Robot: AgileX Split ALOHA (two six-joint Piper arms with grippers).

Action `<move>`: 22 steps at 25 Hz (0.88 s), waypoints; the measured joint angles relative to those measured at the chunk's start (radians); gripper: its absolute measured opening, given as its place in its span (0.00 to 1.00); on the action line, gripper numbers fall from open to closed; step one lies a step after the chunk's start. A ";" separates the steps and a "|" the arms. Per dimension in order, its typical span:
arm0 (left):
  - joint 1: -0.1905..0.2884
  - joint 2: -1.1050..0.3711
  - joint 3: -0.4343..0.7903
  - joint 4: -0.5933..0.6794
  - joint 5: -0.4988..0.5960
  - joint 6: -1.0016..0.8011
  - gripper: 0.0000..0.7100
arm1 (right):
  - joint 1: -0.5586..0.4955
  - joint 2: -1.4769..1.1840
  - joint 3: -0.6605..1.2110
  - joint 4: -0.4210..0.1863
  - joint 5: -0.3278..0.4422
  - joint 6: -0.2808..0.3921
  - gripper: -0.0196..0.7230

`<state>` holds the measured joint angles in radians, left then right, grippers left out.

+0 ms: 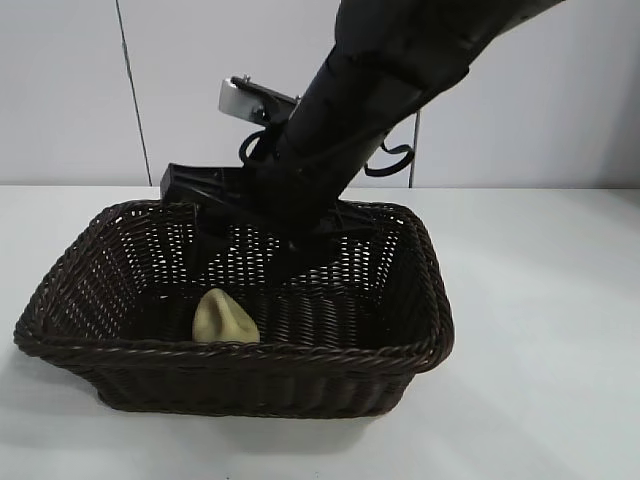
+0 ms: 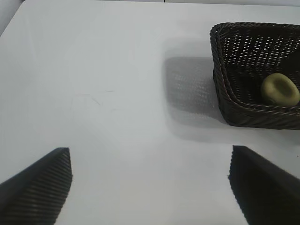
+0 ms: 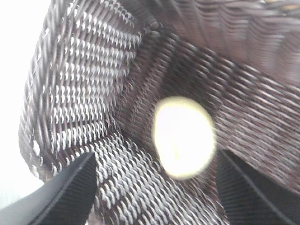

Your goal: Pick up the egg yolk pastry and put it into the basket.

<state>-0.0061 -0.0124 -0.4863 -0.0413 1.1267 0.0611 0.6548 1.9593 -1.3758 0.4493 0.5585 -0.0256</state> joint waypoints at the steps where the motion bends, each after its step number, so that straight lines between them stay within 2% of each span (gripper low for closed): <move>1: 0.000 0.000 0.000 0.000 0.000 0.000 0.93 | -0.003 -0.007 -0.019 0.000 0.041 0.002 0.72; 5: 0.000 0.000 0.000 0.000 0.000 0.000 0.93 | -0.032 -0.013 -0.120 -0.043 0.229 0.020 0.72; 9: 0.000 0.000 0.000 0.000 0.000 0.000 0.93 | -0.077 -0.013 -0.233 -0.158 0.366 0.083 0.72; 14: 0.000 0.000 0.000 0.000 0.000 0.000 0.93 | -0.132 -0.014 -0.302 -0.338 0.482 0.169 0.72; 18: 0.000 0.000 0.000 0.000 0.000 0.000 0.93 | -0.199 -0.014 -0.304 -0.408 0.561 0.183 0.72; 22: 0.000 0.000 0.000 0.000 0.000 0.000 0.93 | -0.285 -0.014 -0.304 -0.460 0.587 0.183 0.72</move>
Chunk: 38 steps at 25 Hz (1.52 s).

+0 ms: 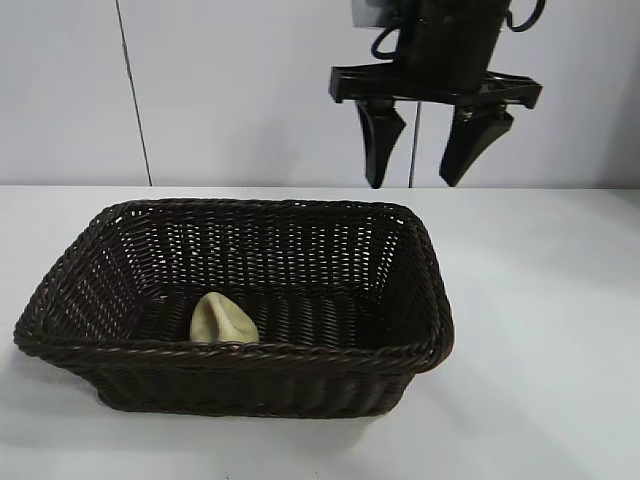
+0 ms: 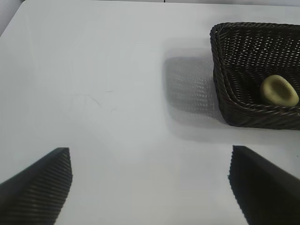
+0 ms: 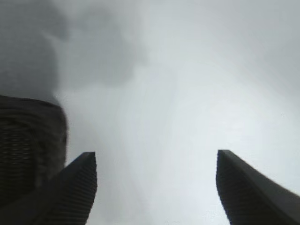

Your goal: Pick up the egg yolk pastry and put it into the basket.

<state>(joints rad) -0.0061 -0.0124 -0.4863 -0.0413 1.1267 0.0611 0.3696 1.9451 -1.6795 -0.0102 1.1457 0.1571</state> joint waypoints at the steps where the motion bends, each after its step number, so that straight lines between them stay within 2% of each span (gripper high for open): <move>1: 0.000 0.000 0.000 0.000 0.000 0.000 0.93 | -0.024 0.000 0.000 -0.013 0.008 0.000 0.72; 6: 0.000 0.000 0.000 0.000 0.000 0.000 0.93 | -0.143 0.000 0.000 -0.099 0.064 0.000 0.72; 9: 0.000 0.000 0.000 0.000 0.000 0.000 0.93 | -0.212 0.000 0.000 -0.141 0.069 0.000 0.72; 16: 0.000 0.000 0.000 0.000 0.000 0.000 0.93 | -0.347 0.000 -0.003 -0.153 0.070 -0.005 0.72; 20: 0.000 0.000 0.000 0.000 0.000 0.000 0.93 | -0.386 0.000 -0.003 -0.154 0.070 -0.005 0.72; 23: 0.000 0.000 0.000 0.000 0.000 -0.001 0.93 | -0.389 -0.009 -0.003 -0.130 0.070 -0.025 0.72; 28: 0.000 0.000 0.000 0.000 0.000 -0.001 0.93 | -0.389 -0.114 0.047 -0.040 0.070 -0.087 0.72; 38: 0.000 0.000 0.000 0.000 0.000 -0.001 0.93 | -0.389 -0.458 0.427 -0.010 0.076 -0.106 0.72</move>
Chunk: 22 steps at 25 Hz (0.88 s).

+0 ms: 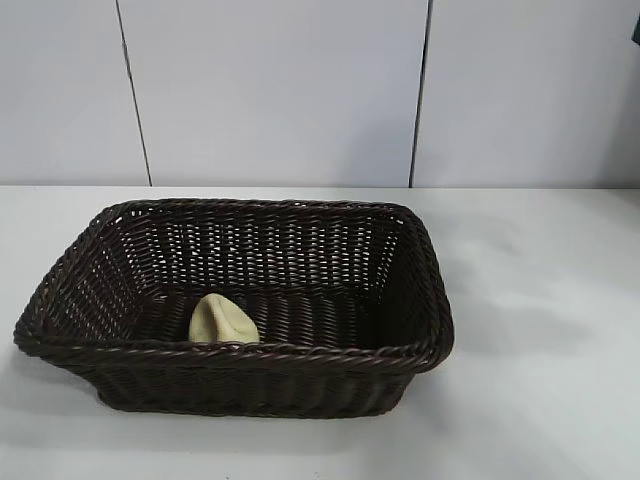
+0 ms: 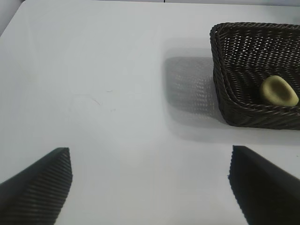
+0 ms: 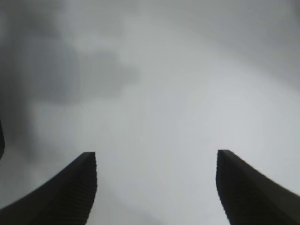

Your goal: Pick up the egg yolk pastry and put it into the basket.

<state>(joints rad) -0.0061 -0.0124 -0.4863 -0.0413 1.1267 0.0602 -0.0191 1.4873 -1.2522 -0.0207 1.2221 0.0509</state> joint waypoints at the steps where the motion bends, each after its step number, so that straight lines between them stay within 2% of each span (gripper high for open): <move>1: 0.000 0.000 0.000 0.000 0.000 0.000 0.93 | 0.000 -0.041 0.052 0.007 0.000 -0.008 0.72; 8: 0.000 0.000 0.000 0.000 0.000 0.000 0.93 | 0.000 -0.364 0.372 0.052 -0.014 -0.079 0.72; 17: 0.000 0.000 0.000 0.000 0.000 0.000 0.93 | 0.000 -0.803 0.653 0.054 -0.147 -0.098 0.72; 22: 0.000 0.000 0.000 0.000 0.000 0.000 0.93 | 0.000 -0.979 0.768 0.058 -0.152 -0.099 0.72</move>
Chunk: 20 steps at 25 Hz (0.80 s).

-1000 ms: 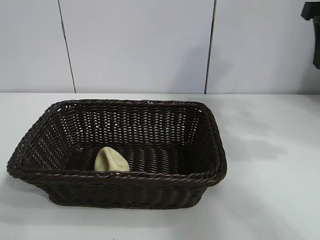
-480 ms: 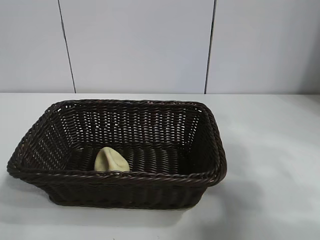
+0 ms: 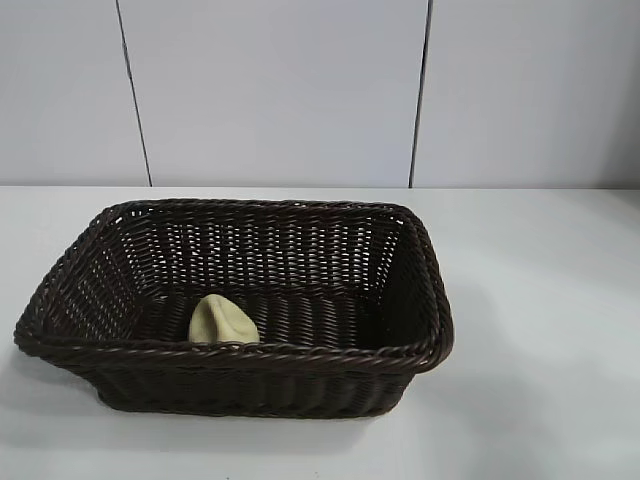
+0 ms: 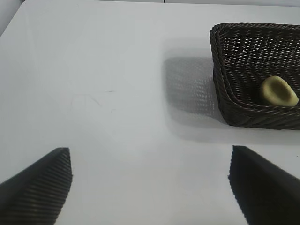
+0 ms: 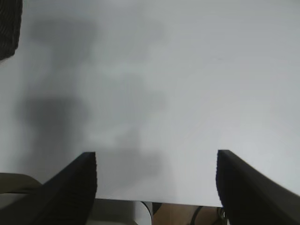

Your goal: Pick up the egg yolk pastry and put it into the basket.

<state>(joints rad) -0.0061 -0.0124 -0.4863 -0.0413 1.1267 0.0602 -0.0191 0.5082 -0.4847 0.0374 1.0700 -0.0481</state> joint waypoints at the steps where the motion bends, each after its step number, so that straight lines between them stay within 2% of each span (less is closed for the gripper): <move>1: 0.000 0.000 0.000 0.000 0.000 0.000 0.93 | 0.000 -0.030 0.011 0.000 0.002 0.000 0.72; 20: 0.000 0.000 0.000 0.000 0.000 0.000 0.93 | 0.000 -0.511 0.013 0.001 0.007 -0.001 0.72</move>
<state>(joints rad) -0.0061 -0.0124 -0.4863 -0.0413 1.1267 0.0602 -0.0191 -0.0026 -0.4720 0.0386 1.0769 -0.0493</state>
